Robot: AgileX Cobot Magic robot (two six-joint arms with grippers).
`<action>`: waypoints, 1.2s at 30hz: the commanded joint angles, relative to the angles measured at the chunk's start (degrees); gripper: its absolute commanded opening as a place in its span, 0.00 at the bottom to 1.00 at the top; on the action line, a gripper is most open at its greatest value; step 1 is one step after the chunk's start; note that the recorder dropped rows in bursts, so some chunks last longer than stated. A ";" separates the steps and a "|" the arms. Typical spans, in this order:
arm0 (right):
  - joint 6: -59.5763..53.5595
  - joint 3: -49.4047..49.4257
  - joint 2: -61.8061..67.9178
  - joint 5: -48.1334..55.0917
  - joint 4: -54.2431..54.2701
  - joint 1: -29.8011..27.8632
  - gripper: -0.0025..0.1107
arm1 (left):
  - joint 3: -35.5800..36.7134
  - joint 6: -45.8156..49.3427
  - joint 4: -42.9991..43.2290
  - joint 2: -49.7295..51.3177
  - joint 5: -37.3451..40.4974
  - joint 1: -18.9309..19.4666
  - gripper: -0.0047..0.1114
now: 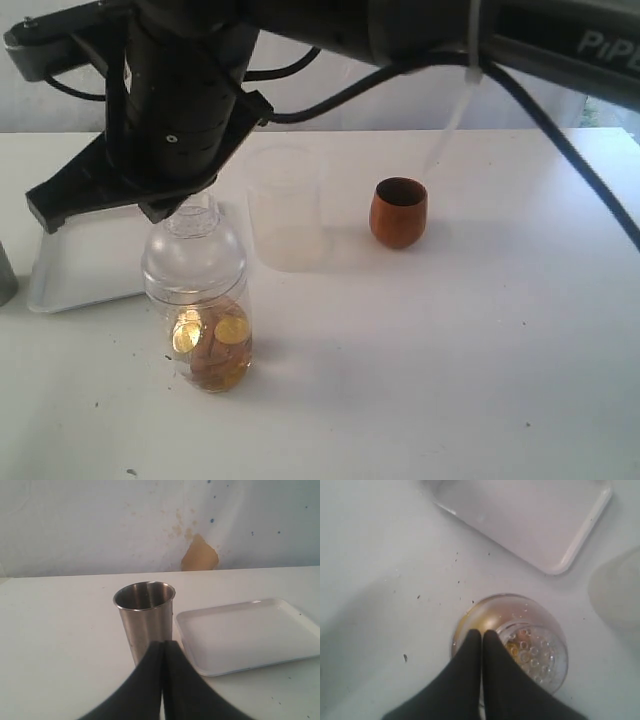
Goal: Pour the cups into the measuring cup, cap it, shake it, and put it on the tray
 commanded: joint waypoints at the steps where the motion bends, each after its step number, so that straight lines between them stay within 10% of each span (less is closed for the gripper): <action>1: -0.28 -0.16 -2.54 -2.46 -1.55 0.10 0.02 | 0.27 0.14 0.53 -0.25 -0.67 -0.26 0.04; 36: 5.40 -0.05 1.56 7.36 -11.39 4.10 0.02 | 0.27 0.14 0.53 -0.25 -0.67 -0.26 0.04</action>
